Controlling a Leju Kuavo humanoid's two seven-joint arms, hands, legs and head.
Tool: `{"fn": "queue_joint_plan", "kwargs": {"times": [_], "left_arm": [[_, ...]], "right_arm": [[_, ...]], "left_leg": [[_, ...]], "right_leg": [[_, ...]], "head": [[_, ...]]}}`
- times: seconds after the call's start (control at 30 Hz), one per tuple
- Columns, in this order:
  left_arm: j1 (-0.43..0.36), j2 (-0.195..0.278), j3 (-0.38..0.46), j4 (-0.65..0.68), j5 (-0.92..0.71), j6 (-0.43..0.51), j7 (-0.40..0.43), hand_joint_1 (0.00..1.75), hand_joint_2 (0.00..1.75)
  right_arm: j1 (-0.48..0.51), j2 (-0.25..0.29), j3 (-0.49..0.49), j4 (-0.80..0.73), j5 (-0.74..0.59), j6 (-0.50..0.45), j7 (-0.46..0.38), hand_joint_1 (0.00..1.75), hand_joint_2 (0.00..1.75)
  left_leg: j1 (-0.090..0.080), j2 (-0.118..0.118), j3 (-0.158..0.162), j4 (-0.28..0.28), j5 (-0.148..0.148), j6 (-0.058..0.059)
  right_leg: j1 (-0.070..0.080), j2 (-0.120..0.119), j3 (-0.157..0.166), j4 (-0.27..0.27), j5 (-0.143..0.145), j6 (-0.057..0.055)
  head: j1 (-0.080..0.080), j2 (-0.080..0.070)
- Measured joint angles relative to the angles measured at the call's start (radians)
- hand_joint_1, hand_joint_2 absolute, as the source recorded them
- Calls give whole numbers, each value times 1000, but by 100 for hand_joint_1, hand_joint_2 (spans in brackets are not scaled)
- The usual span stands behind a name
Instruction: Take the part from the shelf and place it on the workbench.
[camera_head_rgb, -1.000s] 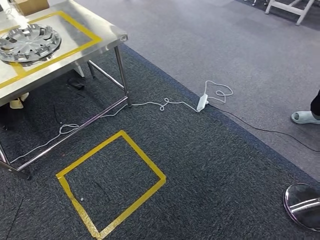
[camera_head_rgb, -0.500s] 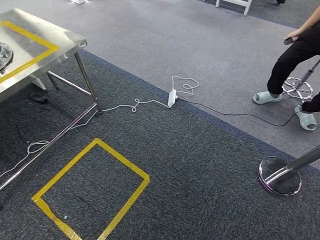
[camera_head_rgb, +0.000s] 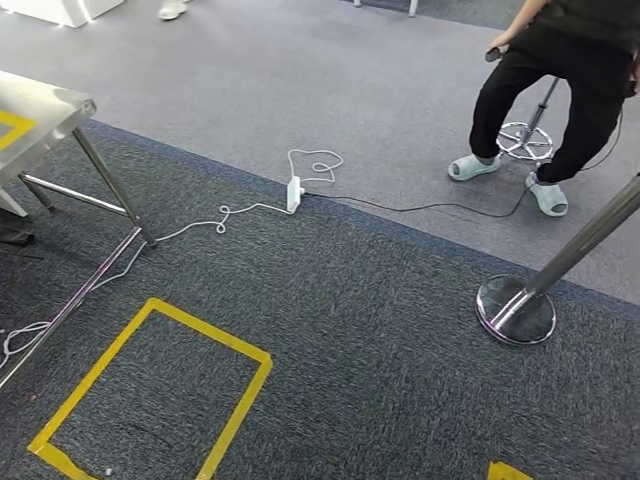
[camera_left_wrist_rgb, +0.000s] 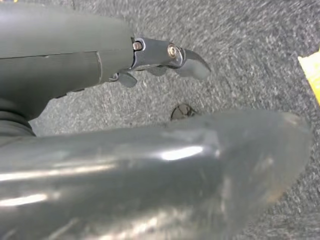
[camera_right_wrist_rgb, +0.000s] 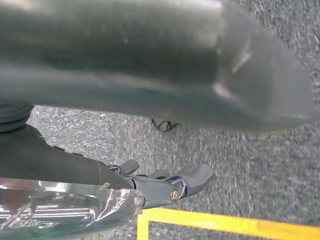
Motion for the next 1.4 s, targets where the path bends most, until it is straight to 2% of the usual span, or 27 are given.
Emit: {"fn": "queue_joint_plan", "kwargs": {"times": [0.07,0.13,0.17,0.2,0.23,0.3,0.37,0.43,0.5,0.53,0.57,0.63,0.7,0.73,0.77,0.83,0.9,0.93,1.0,1.03,1.1,1.17,1.23,1.27,1.3,1.37,1.4], "left_arm": [[-2,0,0,0,0,0,0,0,0],[0,-2,0,0,0,0,1,0,0],[3,-2,0,0,0,0,1,0,0],[5,-2,0,0,0,0,1,0,0],[6,-2,0,0,0,0,1,0,0],[7,-2,0,0,0,0,1,0,0],[6,-2,0,0,0,0,1,0,0],[4,-2,0,0,0,0,1,0,0],[3,-2,0,0,0,0,1,0,0],[2,-2,0,0,0,0,1,0,0],[2,-2,0,0,0,0,1,0,0],[4,-1,0,0,0,0,2,0,0],[7,0,0,0,0,0,4,0,0],[7,0,0,0,0,0,5,0,0],[7,0,0,0,0,0,6,0,0],[5,-1,0,0,0,0,6,0,0],[5,0,0,-1,0,0,7,0,0],[4,0,0,-1,0,0,7,0,0],[0,1,0,-1,0,2,9,0,0],[-2,0,0,-1,0,2,10,0,0],[-3,-1,0,-1,0,2,12,0,0],[0,-2,0,-1,-1,4,14,0,0],[4,-2,0,-1,-2,6,16,0,0],[5,-2,0,-1,-3,7,16,0,0],[5,-2,0,-1,-3,7,17,0,0],[4,-2,0,-1,-3,7,18,0,0],[3,-2,0,-1,-3,7,19,0,0]], "right_arm": [[0,0,0,0,-1,-1,0,0,0],[-1,0,0,0,-2,-2,0,0,0],[-2,0,0,0,-2,-2,0,0,0],[-2,0,0,0,-2,-2,0,0,0],[-1,0,0,0,-2,-2,0,0,0],[0,0,0,0,-2,-2,0,0,0],[-1,0,0,0,-2,-2,0,0,0],[-2,0,0,0,-2,-2,-2,0,0],[3,0,0,-1,-3,-2,-4,0,0],[5,0,0,-1,-3,-2,-5,0,0],[6,0,0,-1,-3,-2,-6,0,0],[4,0,0,-1,-4,-2,-6,0,0],[2,0,0,-1,-4,-2,-6,0,0],[3,0,0,-1,-3,-2,-6,0,0],[5,0,0,-1,-3,-2,-6,0,0],[5,0,0,-1,-4,-2,-7,0,0],[3,0,0,-1,-4,-2,-7,0,0],[1,0,0,-1,-3,-2,-7,0,0],[1,0,0,-1,-3,-2,-7,0,0],[2,0,0,-1,-3,-2,-7,0,0],[1,0,0,-1,-4,-2,-7,0,0],[-1,-1,0,-1,-4,-2,-6,0,0],[-2,-1,0,-1,-5,-2,-6,0,0],[-1,-1,0,-1,-5,-2,-6,0,0],[0,-1,0,-1,-6,-2,-5,0,0],[-1,-1,0,-1,-7,-1,-4,0,0],[-2,-1,0,-1,-7,-1,-4,0,0]], "left_leg": [[5,-37,-14,37,-33,-11],[8,-98,-67,156,-103,-18],[9,-113,-100,225,-132,-20],[9,-119,-124,273,-144,-20],[9,-122,-133,286,-136,-19],[10,-137,-97,198,-65,-15],[15,-194,-39,61,-3,-9],[16,-231,-15,-1,8,-3],[14,-211,-13,-8,10,7],[14,-198,-12,-13,14,14],[15,-183,-10,-17,17,20],[12,-148,-8,-21,18,28],[8,-112,-7,-20,16,31],[7,-96,-6,-20,15,30],[7,-81,-5,-19,13,28],[7,-56,1,-17,7,20],[3,-37,7,-12,-1,9],[1,-30,9,-11,-3,3],[2,-14,12,-11,-5,-7],[4,-20,11,-7,-11,-12],[7,-61,-14,50,-54,-20],[9,-107,-79,187,-123,-22],[9,-120,-133,286,-149,-19],[9,-123,-136,284,-130,-16],[9,-129,-120,242,-95,-13],[11,-178,-60,104,-22,-5],[13,-204,-36,47,-3,-5]], "right_leg": [[-4,25,-1,-8,9,-13],[-6,50,-5,-10,15,-21],[-6,66,-8,-10,17,-23],[-5,82,-10,-10,18,-23],[-5,100,-11,-10,20,-22],[-6,132,-11,-9,23,-17],[-6,160,-15,-7,27,-9],[-10,185,-26,-7,33,3],[-15,206,-37,-13,40,18],[-14,193,-44,-7,37,22],[-11,164,-58,19,20,25],[-7,90,-113,134,-45,29],[-8,61,-171,263,-101,34],[-8,57,-177,283,-102,35],[-9,52,-160,260,-85,36],[-9,19,-78,121,-27,37],[-7,-10,-17,18,6,26],[-5,-13,-10,5,8,18],[-2,10,-16,8,10,0],[-3,20,-18,7,12,-6],[-6,42,-20,4,16,-18],[-5,66,-24,4,19,-24],[-3,95,-27,4,21,-27],[-2,111,-28,4,22,-26],[-3,126,-27,4,24,-24],[-3,155,-29,6,27,-18],[-4,168,-33,7,30,-13]], "head": [[-3,0],[-7,0],[-8,0],[-8,0],[-8,0],[-8,0],[-9,0],[-9,0],[-10,0],[-9,0],[-6,0],[-2,0],[0,0],[0,0],[0,0],[0,0],[-1,0],[-2,0],[-2,0],[-2,0],[-4,0],[-6,0],[-6,0],[-6,0],[-6,0],[-6,0],[-6,0]]}}
